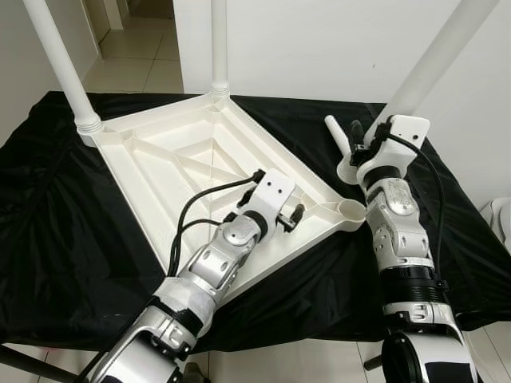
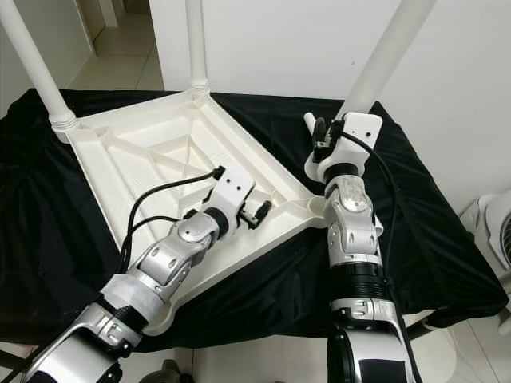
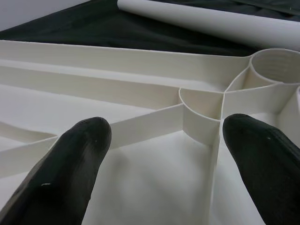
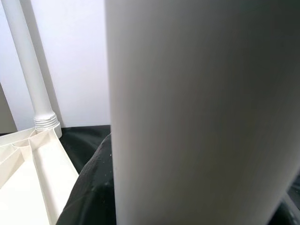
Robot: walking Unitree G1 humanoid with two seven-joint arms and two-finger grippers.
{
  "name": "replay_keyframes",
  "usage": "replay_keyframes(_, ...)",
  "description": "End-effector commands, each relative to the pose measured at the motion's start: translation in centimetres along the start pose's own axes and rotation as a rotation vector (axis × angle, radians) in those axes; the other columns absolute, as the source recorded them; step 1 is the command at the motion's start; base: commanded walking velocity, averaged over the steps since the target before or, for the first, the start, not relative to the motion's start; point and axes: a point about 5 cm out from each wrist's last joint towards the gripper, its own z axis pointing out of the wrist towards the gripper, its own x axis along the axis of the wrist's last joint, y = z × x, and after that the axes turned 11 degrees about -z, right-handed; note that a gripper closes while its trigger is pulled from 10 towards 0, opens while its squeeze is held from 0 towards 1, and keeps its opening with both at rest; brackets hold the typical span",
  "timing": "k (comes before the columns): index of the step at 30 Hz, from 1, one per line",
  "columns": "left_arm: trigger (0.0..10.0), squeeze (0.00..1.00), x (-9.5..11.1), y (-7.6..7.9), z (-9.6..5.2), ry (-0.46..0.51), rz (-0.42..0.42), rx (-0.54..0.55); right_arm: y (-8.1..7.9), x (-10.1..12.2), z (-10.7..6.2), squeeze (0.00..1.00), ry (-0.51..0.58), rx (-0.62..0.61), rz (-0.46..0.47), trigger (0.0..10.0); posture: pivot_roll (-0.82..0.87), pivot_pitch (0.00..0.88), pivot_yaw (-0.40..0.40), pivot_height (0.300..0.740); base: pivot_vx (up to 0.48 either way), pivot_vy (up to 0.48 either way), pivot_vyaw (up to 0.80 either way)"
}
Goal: Building children table
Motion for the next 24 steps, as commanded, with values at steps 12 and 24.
replay_keyframes(12, 10.0, 0.00, -2.2, 1.1, 1.4, -0.210, 0.070, -0.234, 0.6, 0.4, 0.0, 0.00, 0.024, -0.020, -0.008, 10.0, 0.05, 0.000, 0.005, 0.740, 0.000, 0.000, 0.00)
replay_keyframes(24, 9.6, 0.00, -1.4, 0.0, 2.8, -0.267, 0.080, -0.187, 0.4, 0.5, 0.3, 0.00, 0.027, -0.024, -0.006, 10.0, 0.06, 0.000, 0.005, 0.740, 0.000, 0.000, 0.00)
